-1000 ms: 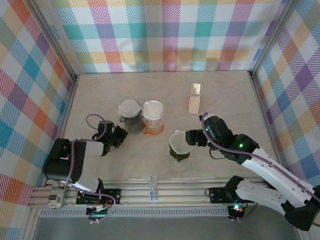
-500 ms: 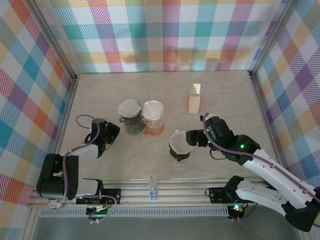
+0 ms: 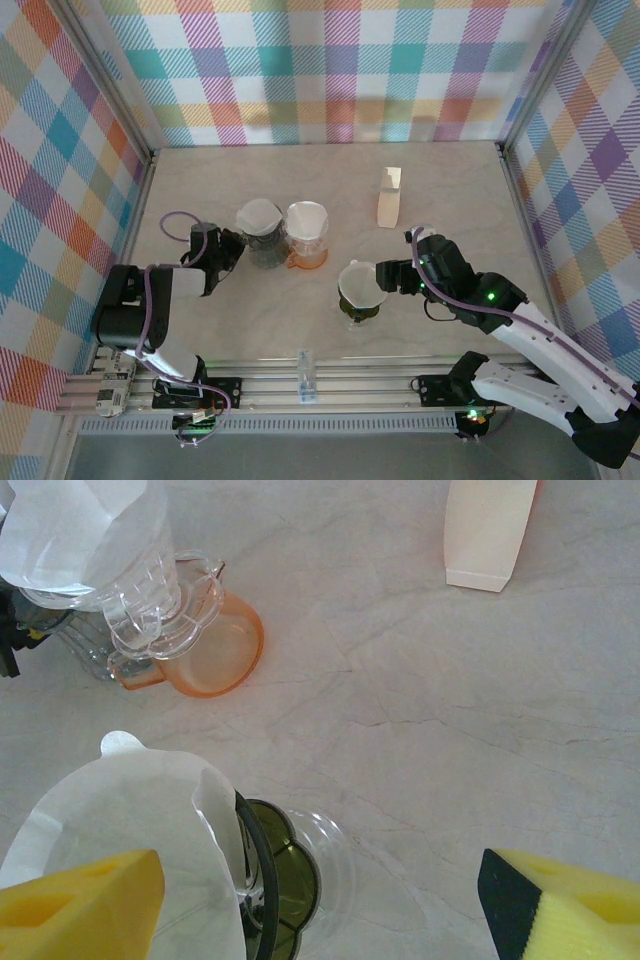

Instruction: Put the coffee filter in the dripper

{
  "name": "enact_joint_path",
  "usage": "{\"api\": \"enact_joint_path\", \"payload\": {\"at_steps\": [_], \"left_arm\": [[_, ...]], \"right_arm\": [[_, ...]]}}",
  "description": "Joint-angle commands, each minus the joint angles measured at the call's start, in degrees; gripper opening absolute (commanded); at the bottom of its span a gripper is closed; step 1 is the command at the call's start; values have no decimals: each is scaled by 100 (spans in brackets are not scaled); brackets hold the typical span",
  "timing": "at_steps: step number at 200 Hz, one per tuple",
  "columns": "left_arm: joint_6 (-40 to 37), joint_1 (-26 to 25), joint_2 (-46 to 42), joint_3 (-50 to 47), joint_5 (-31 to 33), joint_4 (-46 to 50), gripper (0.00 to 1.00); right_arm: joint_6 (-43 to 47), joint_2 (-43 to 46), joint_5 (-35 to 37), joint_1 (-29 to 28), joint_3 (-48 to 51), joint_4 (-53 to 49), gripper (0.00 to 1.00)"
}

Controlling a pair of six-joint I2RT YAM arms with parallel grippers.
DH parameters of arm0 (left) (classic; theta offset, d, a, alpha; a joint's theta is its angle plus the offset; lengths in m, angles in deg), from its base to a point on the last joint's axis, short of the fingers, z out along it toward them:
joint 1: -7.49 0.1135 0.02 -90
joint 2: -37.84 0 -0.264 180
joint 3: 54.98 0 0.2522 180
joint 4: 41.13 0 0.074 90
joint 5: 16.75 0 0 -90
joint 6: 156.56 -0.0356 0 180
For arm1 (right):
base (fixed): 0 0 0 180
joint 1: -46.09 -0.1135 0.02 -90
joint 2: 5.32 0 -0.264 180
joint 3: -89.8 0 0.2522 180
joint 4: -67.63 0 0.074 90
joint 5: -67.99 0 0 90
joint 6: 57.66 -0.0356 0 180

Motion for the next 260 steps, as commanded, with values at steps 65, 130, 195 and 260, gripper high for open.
{"api": "enact_joint_path", "payload": {"at_steps": [65, 130, 195, 260], "left_arm": [[85, -446, 969, 261, -339, -943, 0], [102, -950, 1292, 553, -336, -972, 0], [-118, -933, 638, 378, 332, 241, 0], [-262, -925, -350, -53, 621, 1098, 0]], "right_arm": [[-36, -100, 144, 46, -94, -101, 83], [-171, -182, 188, 48, 35, -23, 83], [-211, -200, 557, 54, 100, 50, 84], [-229, 74, 801, 54, 342, 173, 87]]}}
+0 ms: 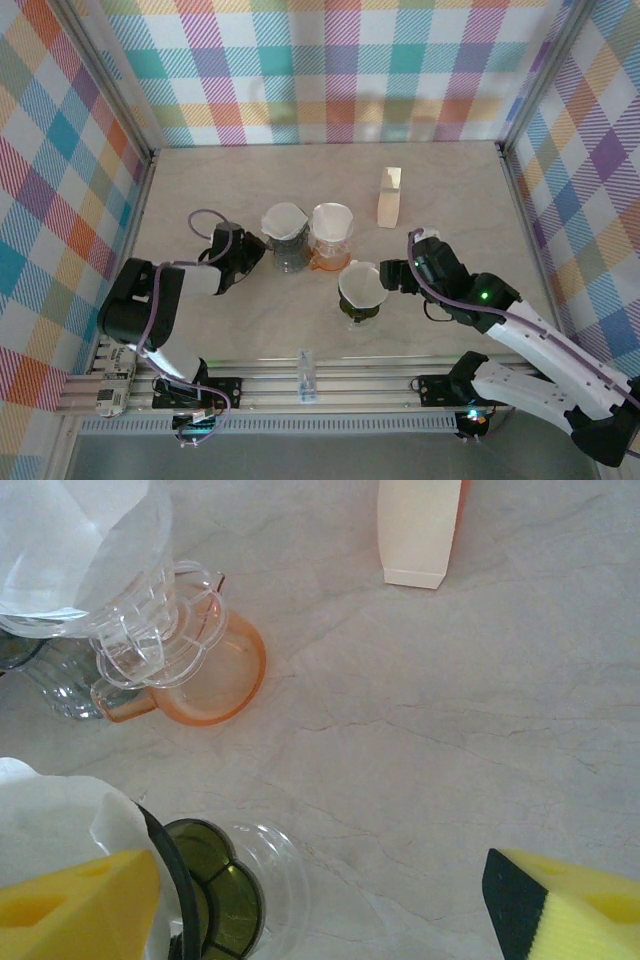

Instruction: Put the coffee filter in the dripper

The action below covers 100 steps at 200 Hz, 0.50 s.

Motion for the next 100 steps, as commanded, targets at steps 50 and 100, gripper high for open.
{"api": "enact_joint_path", "payload": {"at_steps": [50, 100], "left_arm": [[-320, -26, -1430, -626, 364, 986, 0], [-966, -43, -3355, -518, 835, 2650, 17]], "right_arm": [[-45, 291, 194, 48, 351, 214, 88], [0, 439, 127, 58, 558, 399, 92]]}}
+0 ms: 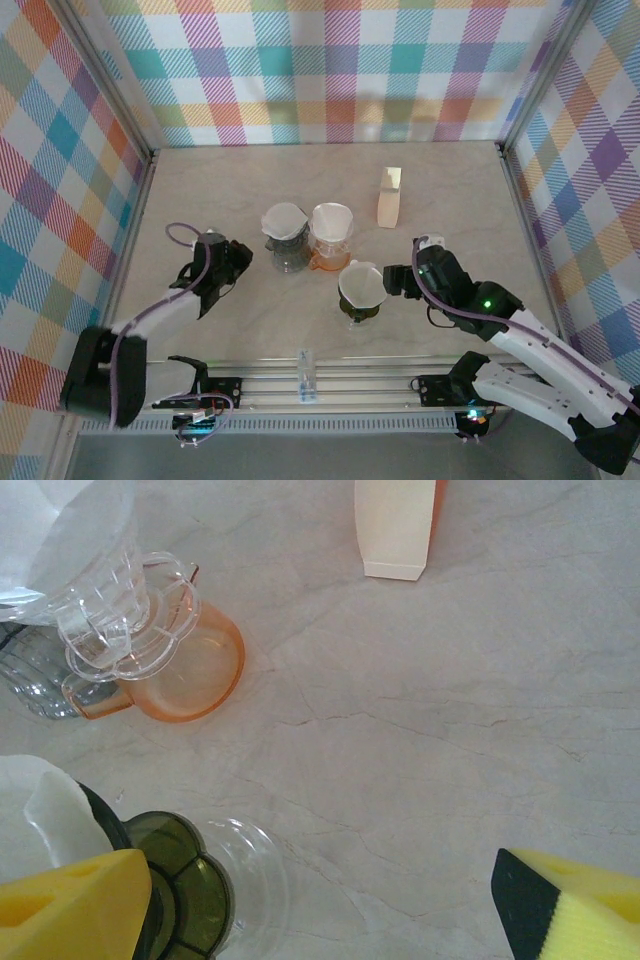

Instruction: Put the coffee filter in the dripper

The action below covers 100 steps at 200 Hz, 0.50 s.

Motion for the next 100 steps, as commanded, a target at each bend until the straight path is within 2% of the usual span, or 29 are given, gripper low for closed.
{"api": "enact_joint_path", "payload": {"at_steps": [1, 9, 25, 40, 57, 80, 100], "left_arm": [[-472, -43, -790, 123, 431, 1128, 19], [-572, -43, -1048, 188, 551, 1417, 35], [-706, -53, -1403, 314, 830, 1916, 71], [-701, -59, -1576, 428, 1147, 2315, 93], [-491, -61, -1577, 691, 1782, 3064, 98], [-577, -61, -1546, 748, 1835, 3096, 100], [-324, -55, -1449, 909, 2339, 3445, 100]], "right_arm": [[10, 94, 29, 31, 110, 248, 92], [33, 105, 13, 39, 125, 299, 100], [93, 113, 55, 43, 151, 373, 99], [102, 122, 125, 44, 159, 417, 99], [143, 176, 107, 46, 202, 542, 99], [203, 274, 149, 43, 229, 572, 99], [264, 383, 274, 48, 254, 535, 99]]}}
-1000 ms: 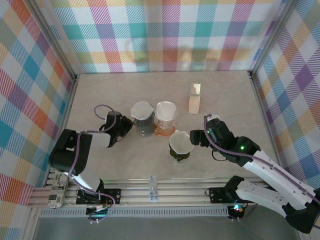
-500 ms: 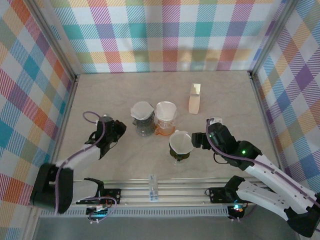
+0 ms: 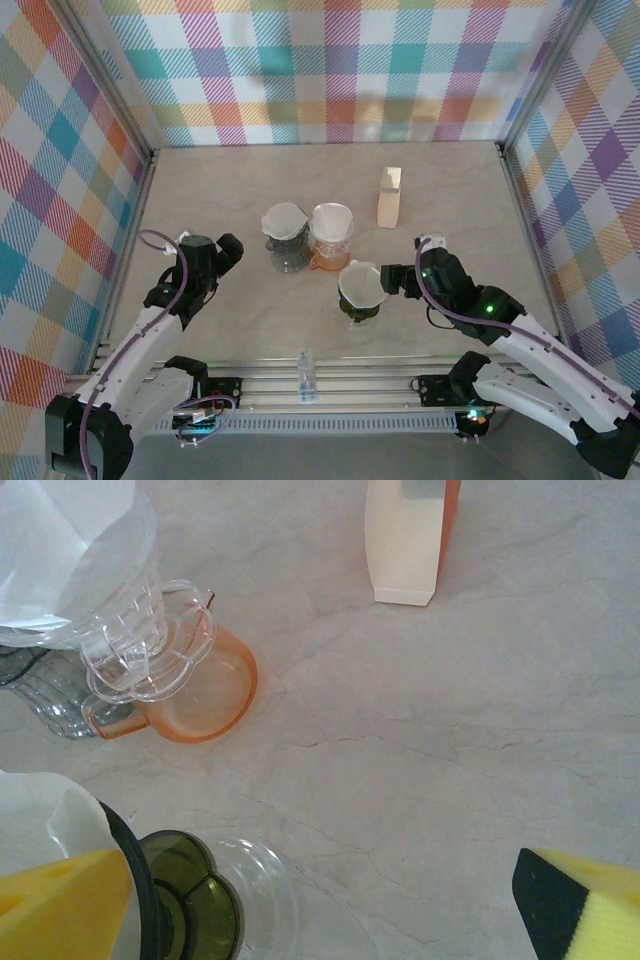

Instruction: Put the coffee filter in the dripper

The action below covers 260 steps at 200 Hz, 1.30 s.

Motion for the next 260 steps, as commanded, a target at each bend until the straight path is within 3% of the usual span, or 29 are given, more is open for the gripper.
{"api": "enact_joint_path", "payload": {"at_steps": [1, 30, 50, 75, 96, 135, 165, 185, 210, 249, 260], "left_arm": [[139, -21, 89, 285, 760, 694, 100], [-236, 130, 436, 606, 1295, 652, 100], [-1114, 426, 790, 873, 1193, 217, 100], [-2413, 679, 1499, 1265, 1547, -325, 100], [-3045, 751, 2039, 1188, 1693, -844, 100], [-3399, 802, 2626, 193, 1580, -3175, 100], [-3967, 810, 3416, -35, 1457, -4171, 100], [-4028, 850, 3526, -4, 1076, -4391, 100], [-4073, 855, 3688, -379, 893, -5318, 100], [-4127, 986, 3669, -390, 298, -5291, 100], [-4217, 999, 3686, -741, 4, -5907, 100]], "right_arm": [[151, 164, 237, 44, 58, 157, 99], [166, 329, 310, 38, 135, 153, 99], [173, 457, 328, 44, 229, 196, 99], [177, 597, 358, 44, 319, 209, 99], [153, 691, 413, 43, 346, 191, 99], [133, 726, 531, 39, 389, 225, 99], [108, 598, 614, 44, 378, 200, 99], [-4, 501, 752, 40, 333, 159, 99], [-222, 455, 1055, 47, 375, 173, 99], [-253, 421, 1400, 61, 335, 282, 99], [-219, 394, 1412, 85, 309, 328, 99]]}}
